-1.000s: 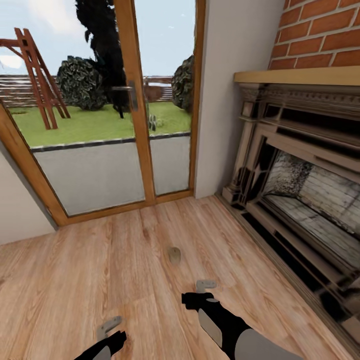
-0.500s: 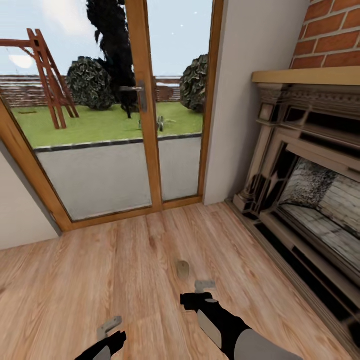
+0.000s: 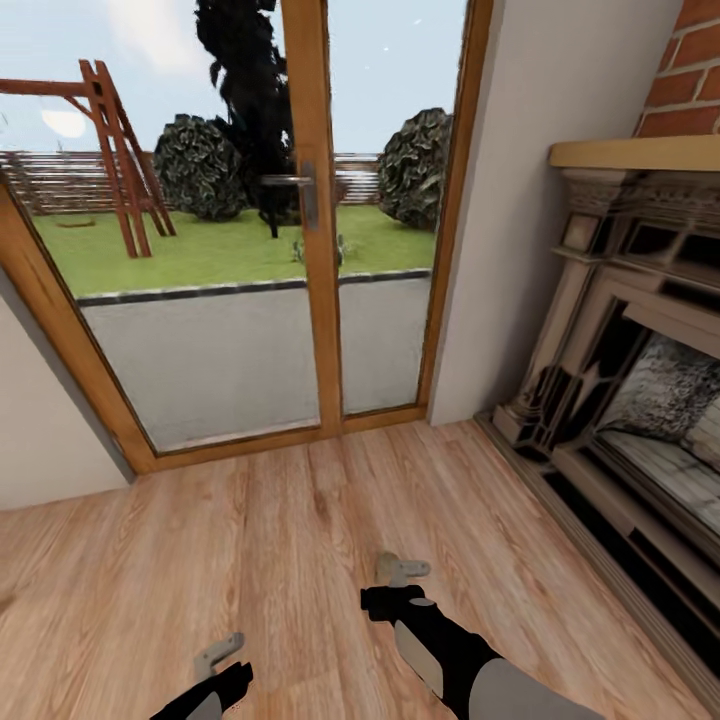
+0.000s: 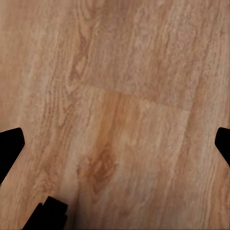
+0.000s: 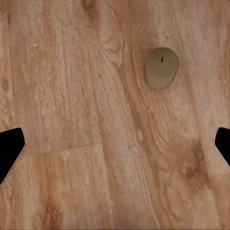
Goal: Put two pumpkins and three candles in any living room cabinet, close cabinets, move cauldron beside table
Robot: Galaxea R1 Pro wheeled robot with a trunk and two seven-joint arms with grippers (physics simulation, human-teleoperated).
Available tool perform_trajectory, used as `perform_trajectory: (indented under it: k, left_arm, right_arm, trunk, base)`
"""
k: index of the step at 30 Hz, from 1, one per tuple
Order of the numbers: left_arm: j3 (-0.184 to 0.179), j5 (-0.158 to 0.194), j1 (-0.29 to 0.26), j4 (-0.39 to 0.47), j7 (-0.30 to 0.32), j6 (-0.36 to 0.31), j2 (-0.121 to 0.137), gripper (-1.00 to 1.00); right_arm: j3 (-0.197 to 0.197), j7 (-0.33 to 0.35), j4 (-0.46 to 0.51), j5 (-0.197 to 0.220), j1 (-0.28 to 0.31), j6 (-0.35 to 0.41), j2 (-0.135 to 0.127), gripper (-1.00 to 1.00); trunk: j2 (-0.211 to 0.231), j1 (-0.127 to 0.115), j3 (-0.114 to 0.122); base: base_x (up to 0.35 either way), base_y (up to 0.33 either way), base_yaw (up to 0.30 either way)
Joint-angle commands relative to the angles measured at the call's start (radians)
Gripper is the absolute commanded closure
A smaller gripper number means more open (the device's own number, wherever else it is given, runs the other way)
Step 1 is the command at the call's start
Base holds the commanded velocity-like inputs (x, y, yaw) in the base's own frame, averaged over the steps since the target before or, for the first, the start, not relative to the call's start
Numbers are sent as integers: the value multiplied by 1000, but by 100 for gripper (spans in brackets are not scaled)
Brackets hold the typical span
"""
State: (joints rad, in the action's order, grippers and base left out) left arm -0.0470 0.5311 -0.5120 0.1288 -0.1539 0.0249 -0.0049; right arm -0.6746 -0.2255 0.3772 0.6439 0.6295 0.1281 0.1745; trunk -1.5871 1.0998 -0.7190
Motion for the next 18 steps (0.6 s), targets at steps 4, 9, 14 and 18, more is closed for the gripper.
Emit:
perform_trajectory:
  k: [4,9,14,18]
  left_arm:
    - [-5,6,-1,0,-4,3,0,-100]
    - [-5,6,-1,0,-4,6,-1,-100]
    - [-5,6,0,0,-4,6,0,-100]
    - [-5,6,0,0,-4,6,0,-100]
  right_arm:
    - [-5,-7,0,3,1,4,0,-100]
    - [-5,-5,1,2,1,4,0,-100]
    - [-5,-6,2,2,1,4,0,-100]
    - [-5,-9,1,2,1,5,0,-100]
  trunk:
    - [0,1,0]
    - [0,1,0]
    - [0,1,0]
    - [0,1,0]
  base:
    - [326,2,223]
    - [310,-138,48]
    - [327,-65,5]
    - [340,-6,0]
